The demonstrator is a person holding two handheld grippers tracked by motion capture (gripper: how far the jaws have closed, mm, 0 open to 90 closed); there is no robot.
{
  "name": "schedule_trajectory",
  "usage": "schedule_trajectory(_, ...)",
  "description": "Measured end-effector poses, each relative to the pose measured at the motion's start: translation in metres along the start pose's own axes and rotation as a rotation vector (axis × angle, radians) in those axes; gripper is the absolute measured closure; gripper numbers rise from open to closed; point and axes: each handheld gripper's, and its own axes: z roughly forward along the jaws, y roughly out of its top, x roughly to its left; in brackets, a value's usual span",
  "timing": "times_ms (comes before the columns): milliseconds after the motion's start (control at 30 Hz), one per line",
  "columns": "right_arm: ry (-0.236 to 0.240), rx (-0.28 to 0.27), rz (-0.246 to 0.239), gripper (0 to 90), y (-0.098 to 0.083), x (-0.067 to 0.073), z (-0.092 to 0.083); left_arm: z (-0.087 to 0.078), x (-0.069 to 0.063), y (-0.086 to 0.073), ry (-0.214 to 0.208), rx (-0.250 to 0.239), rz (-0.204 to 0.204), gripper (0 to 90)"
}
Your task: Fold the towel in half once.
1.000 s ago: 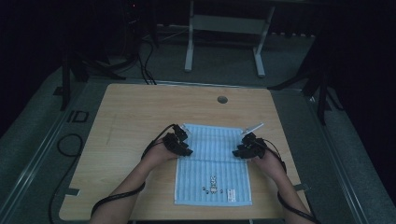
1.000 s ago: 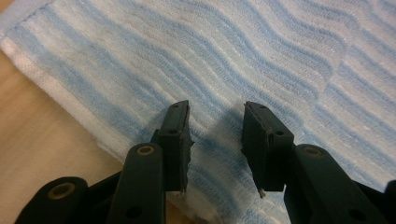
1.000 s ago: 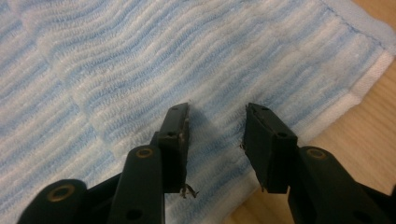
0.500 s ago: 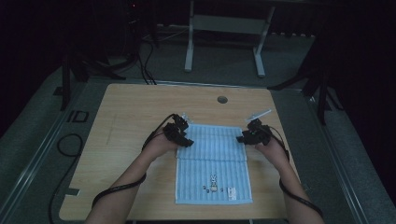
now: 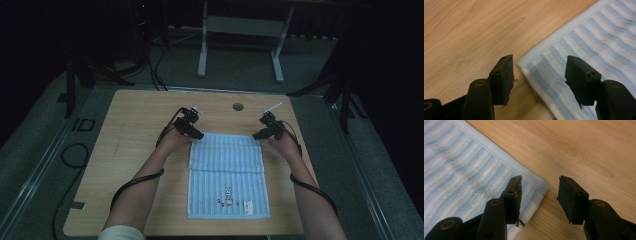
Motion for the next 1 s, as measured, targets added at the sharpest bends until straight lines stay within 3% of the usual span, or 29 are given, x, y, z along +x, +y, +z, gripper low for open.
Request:
schedule_trajectory(100,-0.006,0.018,-0.003,53.5,-0.001,0.000,0.008,0.007,0.003,-0.002,0.009,0.002,-0.013,43.2)
schedule_trajectory(200,-0.009,0.035,-0.013,57.2,-0.002,0.002,0.013,0.011,0.002,-0.004,-0.021,0.000,-0.016,46.5)
schedule_trajectory(333,-0.004,0.046,-0.022,63.2,-0.003,0.003,0.016,0.016,-0.002,-0.004,-0.020,0.017,0.003,50.7)
schedule_trajectory(433,0.001,0.048,-0.022,78.1,-0.003,0.003,0.015,0.017,-0.004,-0.003,-0.004,0.015,0.013,55.1)
schedule_trajectory(567,0.004,0.086,-0.038,83.4,0.002,0.006,0.015,0.016,-0.007,-0.001,-0.015,0.027,0.038,79.9)
schedule_trajectory(633,0.001,0.093,-0.049,83.5,0.006,0.007,0.012,0.012,-0.008,0.001,-0.022,0.021,0.051,86.7)
schedule_trajectory(767,-0.001,0.063,-0.060,83.6,0.017,0.009,-0.004,-0.005,-0.009,0.008,-0.016,-0.029,0.073,87.9)
schedule_trajectory(833,-0.011,0.038,-0.071,83.6,0.023,0.008,-0.016,-0.020,-0.009,0.014,-0.034,-0.077,0.067,87.9)
schedule_trajectory(1000,-0.041,-0.053,-0.089,83.5,0.041,0.008,-0.056,-0.067,-0.011,0.028,-0.011,-0.198,0.073,87.8)
